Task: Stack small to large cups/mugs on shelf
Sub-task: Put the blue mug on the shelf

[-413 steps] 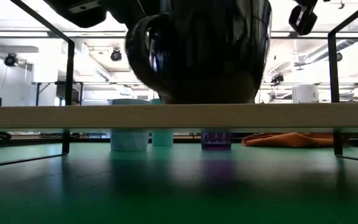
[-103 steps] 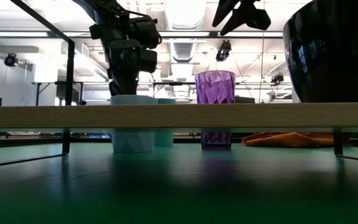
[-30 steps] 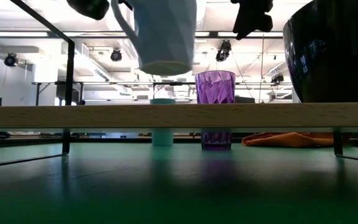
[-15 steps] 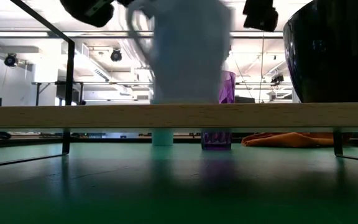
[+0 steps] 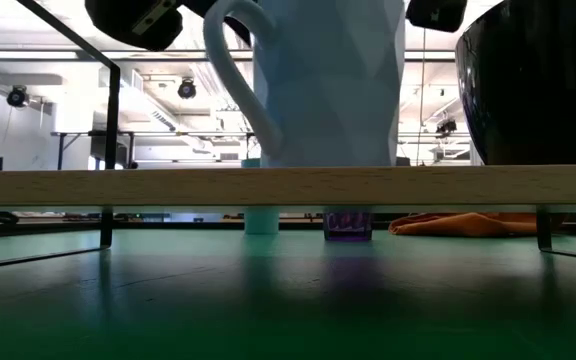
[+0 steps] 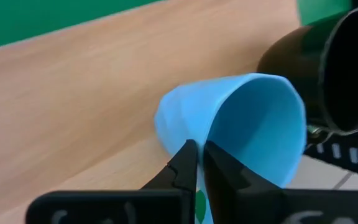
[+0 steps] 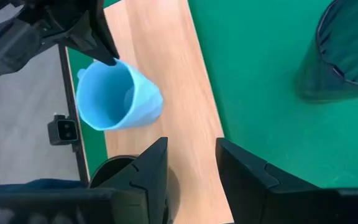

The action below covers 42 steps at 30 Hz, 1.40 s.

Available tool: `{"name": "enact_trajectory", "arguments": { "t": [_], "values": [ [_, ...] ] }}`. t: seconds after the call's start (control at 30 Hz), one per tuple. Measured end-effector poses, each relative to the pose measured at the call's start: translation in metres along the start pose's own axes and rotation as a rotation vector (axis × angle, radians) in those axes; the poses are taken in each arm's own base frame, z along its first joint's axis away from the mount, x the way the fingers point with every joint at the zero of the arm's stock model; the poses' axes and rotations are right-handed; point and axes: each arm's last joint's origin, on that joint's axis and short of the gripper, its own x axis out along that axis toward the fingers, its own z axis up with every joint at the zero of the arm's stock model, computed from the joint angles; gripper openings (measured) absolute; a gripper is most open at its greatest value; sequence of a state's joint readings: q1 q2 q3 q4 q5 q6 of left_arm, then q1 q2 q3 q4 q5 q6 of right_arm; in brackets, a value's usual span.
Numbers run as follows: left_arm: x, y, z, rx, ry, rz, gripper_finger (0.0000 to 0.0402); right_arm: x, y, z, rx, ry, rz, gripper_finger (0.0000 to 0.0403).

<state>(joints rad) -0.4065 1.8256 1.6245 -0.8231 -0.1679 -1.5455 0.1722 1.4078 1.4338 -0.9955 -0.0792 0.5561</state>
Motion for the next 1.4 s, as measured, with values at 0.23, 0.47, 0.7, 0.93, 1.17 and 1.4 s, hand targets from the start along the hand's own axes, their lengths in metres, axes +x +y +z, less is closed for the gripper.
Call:
{"name": "enact_trajectory", "arguments": {
  "t": [0.23,0.47,0.7,0.93,1.17,1.4],
  "values": [
    [-0.009,-0.002,0.003,0.0,-0.051,-0.031,0.006,0.001,0.002,-0.001,0.011,-0.012,-0.018,0.0128],
    [-0.015,-0.001,0.001,0.008,-0.052,-0.023,0.0102,0.001,0.002,-0.001,-0.006,-0.019,-0.03,0.0128],
    [-0.018,0.009,0.0,0.006,-0.067,0.067,0.009,0.001,0.001,-0.001,-0.017,-0.027,-0.051,0.0128],
    [-0.012,0.008,-0.014,0.03,0.017,0.062,0.0038,0.001,0.001,-0.002,-0.027,-0.023,-0.053,0.0128],
    [-0.007,0.004,-0.027,0.02,0.052,0.024,0.0002,0.002,0.0,-0.002,-0.042,-0.02,-0.057,0.0128],
    [0.017,-0.005,-0.037,0.02,0.102,-0.02,0.0004,0.003,-0.001,-0.003,-0.045,-0.016,-0.06,0.0128]
  ]
}}
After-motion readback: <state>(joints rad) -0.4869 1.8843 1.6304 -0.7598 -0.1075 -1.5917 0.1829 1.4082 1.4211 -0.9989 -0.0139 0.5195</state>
